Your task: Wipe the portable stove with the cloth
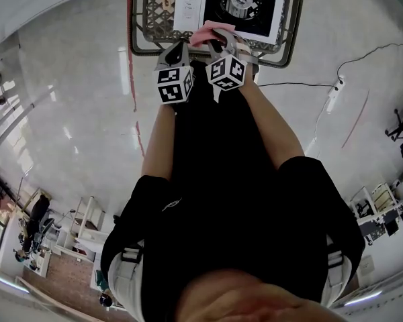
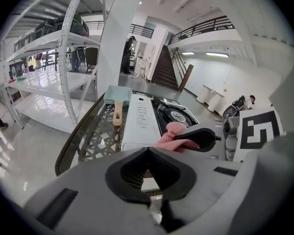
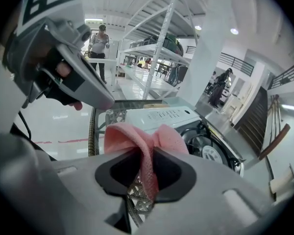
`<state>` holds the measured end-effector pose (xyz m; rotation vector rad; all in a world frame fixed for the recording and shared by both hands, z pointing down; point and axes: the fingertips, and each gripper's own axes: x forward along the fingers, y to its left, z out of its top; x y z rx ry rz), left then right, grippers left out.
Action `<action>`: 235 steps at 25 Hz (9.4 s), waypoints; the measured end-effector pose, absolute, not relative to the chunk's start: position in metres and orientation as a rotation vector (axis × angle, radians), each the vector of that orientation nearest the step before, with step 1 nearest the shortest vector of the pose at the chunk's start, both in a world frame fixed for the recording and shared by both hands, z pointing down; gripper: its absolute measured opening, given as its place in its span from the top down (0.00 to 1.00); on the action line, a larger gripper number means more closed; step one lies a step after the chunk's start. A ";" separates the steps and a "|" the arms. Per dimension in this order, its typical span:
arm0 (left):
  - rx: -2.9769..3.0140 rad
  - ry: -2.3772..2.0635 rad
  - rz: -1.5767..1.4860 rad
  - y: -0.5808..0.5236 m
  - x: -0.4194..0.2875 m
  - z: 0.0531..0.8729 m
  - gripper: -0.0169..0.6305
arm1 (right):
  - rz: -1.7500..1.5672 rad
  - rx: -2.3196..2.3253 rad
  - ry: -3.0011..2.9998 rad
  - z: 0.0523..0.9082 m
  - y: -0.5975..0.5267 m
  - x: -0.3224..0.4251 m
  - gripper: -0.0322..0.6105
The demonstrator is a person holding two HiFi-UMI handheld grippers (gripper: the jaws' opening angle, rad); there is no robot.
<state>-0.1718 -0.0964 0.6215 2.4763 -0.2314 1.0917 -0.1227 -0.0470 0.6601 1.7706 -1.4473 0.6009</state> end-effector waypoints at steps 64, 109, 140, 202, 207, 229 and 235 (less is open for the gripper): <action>2.479 -0.188 1.083 0.099 -0.060 0.585 0.97 | 1.215 2.390 -1.477 0.650 0.133 0.023 0.82; 2.255 -0.916 0.753 0.061 0.044 0.536 0.97 | 0.910 1.783 -1.805 0.638 0.056 0.178 0.67; 2.039 -1.100 0.592 0.017 -0.005 0.563 0.97 | 0.641 0.871 -2.062 0.651 -0.001 0.164 0.85; 1.783 -1.355 0.497 -0.035 0.021 0.590 0.97 | 0.435 0.843 -2.180 0.635 -0.173 0.099 0.82; 1.786 -1.359 0.477 -0.044 0.020 0.589 0.97 | 0.266 0.901 -2.245 0.598 -0.194 0.099 0.85; 1.742 -1.394 0.430 -0.046 -0.013 0.591 0.97 | 0.274 0.472 -2.127 0.641 -0.184 0.039 0.61; 1.729 -1.407 0.401 -0.042 -0.022 0.591 0.97 | 0.281 0.402 -2.117 0.641 -0.180 0.014 0.61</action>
